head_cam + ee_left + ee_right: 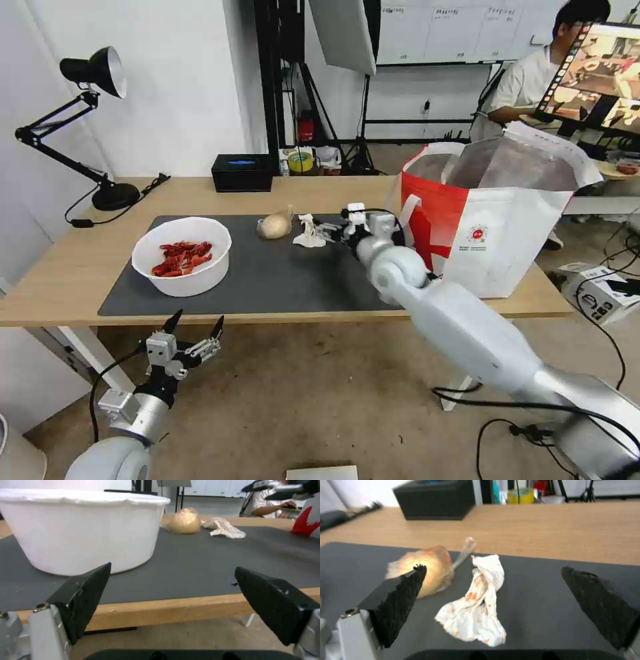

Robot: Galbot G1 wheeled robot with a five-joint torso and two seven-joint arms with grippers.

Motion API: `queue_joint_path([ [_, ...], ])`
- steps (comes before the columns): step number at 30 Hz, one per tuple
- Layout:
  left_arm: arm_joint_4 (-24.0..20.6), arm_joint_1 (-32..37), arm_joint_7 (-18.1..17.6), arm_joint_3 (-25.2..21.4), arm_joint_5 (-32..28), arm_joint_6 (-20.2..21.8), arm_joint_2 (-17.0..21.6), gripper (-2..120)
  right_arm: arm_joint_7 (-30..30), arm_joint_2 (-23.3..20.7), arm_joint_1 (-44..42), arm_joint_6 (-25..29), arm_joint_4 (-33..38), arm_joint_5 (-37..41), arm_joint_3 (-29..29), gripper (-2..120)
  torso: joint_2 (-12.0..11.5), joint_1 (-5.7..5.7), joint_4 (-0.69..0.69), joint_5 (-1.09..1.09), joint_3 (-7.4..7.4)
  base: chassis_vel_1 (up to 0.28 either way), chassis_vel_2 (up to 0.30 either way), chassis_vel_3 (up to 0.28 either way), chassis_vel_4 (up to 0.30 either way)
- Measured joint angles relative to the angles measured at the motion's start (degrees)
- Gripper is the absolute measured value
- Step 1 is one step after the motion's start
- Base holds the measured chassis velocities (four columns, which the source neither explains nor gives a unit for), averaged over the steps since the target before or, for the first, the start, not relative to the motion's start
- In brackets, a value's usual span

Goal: Pick up the trash from the table and place it into the takeout bag.

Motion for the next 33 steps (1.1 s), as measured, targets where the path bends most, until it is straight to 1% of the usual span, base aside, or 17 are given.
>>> queue_joint_path([
  [2,-0.17,0.13,-0.10,-0.22,0.00,0.00,0.00,100,0.63,1.63,1.60,-1.15,-3.29,0.14,-0.66,100,0.00,0.00,-0.01,0.00,0.00,0.000,0.000,0.000,0.000],
  [3,-0.18,0.26,-0.11,-0.42,0.00,0.00,-0.02,100,0.91,2.97,2.62,-1.85,-6.03,0.14,-0.81,100,0.00,0.00,-0.01,0.00,0.00,0.000,0.000,0.000,0.000],
  [4,-0.18,0.26,-0.11,-0.42,0.00,0.00,-0.02,100,0.91,2.97,2.62,-1.85,-6.03,0.14,-0.81,100,0.00,0.00,-0.01,0.00,0.00,0.000,0.000,0.000,0.000],
  [7,-0.53,0.58,-0.11,-0.64,-0.02,-0.01,-0.25,100,0.78,5.40,3.80,-2.19,-10.38,-0.27,-0.80,100,0.00,0.00,0.00,0.01,0.00,0.000,0.000,0.000,0.000],
  [12,-0.78,0.78,-0.21,-0.79,0.00,-0.03,-0.51,100,0.32,7.05,3.90,-2.74,-12.57,-1.23,-0.60,100,0.00,0.00,-0.01,0.01,0.00,0.000,0.000,0.000,0.000],
  [23,-0.99,0.83,-0.36,-1.05,0.03,-0.13,-0.53,100,-3.30,10.35,3.53,-3.53,-16.56,-4.30,-0.27,100,0.00,-0.01,-0.01,0.01,0.00,0.000,0.000,0.000,0.000],
  [33,-0.45,0.24,-0.33,-0.64,-0.03,-0.21,-0.55,100,-6.95,13.83,5.96,-4.37,-22.19,-6.49,-0.58,100,0.00,-0.01,-0.01,0.01,0.00,0.000,0.000,0.000,0.000],
])
